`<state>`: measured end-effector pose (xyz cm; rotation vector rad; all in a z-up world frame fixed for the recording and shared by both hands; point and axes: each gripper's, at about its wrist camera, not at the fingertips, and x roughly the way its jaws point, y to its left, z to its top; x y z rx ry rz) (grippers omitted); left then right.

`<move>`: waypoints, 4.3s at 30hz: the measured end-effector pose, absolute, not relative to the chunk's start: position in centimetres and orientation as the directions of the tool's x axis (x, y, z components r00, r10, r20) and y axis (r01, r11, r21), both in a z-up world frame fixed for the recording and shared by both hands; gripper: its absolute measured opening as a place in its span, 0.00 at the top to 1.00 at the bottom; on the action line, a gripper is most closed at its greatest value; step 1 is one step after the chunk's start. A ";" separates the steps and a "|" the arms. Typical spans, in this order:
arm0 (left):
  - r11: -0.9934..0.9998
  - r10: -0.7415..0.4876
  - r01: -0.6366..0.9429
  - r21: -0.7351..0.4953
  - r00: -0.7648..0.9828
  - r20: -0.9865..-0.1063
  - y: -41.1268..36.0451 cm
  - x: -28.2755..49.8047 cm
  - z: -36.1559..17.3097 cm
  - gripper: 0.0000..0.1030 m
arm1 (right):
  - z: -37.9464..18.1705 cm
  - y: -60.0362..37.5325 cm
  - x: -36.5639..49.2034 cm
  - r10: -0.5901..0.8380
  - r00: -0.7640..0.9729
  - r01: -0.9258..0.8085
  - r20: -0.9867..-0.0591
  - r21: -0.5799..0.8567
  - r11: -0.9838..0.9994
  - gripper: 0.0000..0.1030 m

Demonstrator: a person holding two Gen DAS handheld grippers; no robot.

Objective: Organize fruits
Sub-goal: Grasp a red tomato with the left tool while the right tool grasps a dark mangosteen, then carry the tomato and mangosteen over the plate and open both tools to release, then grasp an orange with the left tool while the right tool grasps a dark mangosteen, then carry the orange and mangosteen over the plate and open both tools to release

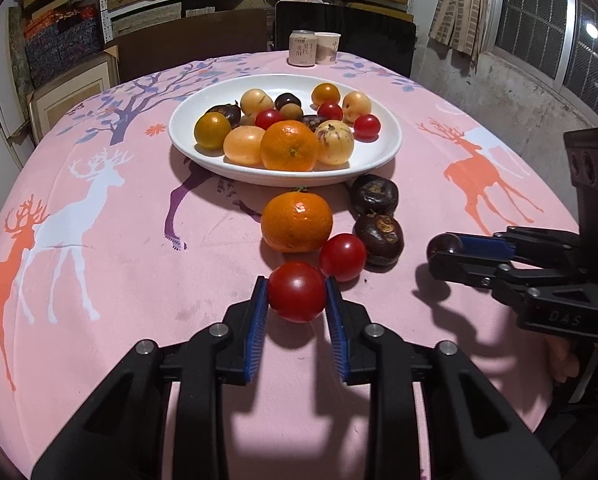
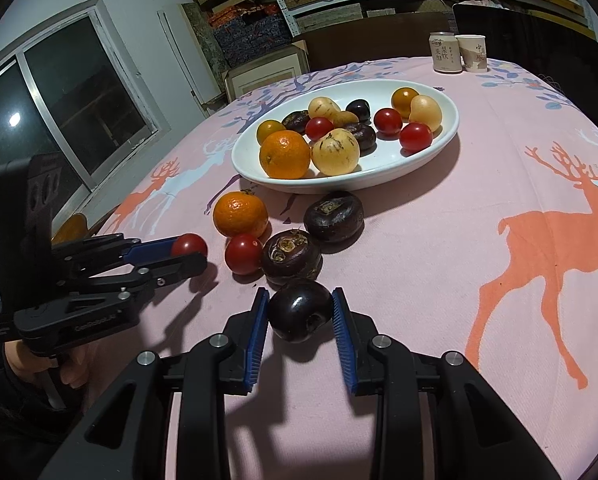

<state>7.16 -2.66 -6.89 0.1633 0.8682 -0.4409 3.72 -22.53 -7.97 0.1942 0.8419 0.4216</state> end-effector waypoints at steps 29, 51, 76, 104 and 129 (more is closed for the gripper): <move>0.911 -0.307 0.411 -0.012 0.659 -0.687 -4.5 16.1 1.1 0.73 | 3.7 -26.4 12.5 0.345 0.730 -0.264 -0.590 0.223 0.938 0.69; 0.937 -0.255 0.347 -0.034 0.615 -0.746 -5.9 26.1 -3.4 0.35 | -2.1 -24.3 24.7 0.332 0.646 -0.213 -0.687 0.256 0.943 0.56; 0.904 -0.298 0.425 -0.048 0.546 -0.783 -4.6 13.1 -7.6 0.49 | -6.4 -26.0 5.3 0.391 0.636 -0.182 -0.665 0.363 0.914 0.56; 0.921 -0.332 0.374 -0.106 0.615 -0.716 -0.3 10.4 -4.5 0.56 | -8.4 -17.3 8.5 0.267 0.535 -0.271 -0.801 0.137 0.953 0.61; 0.913 -0.336 0.403 -0.063 0.657 -0.675 -1.7 7.9 -1.5 0.56 | -1.9 -24.5 4.4 0.295 0.674 -0.212 -0.677 0.205 0.956 0.61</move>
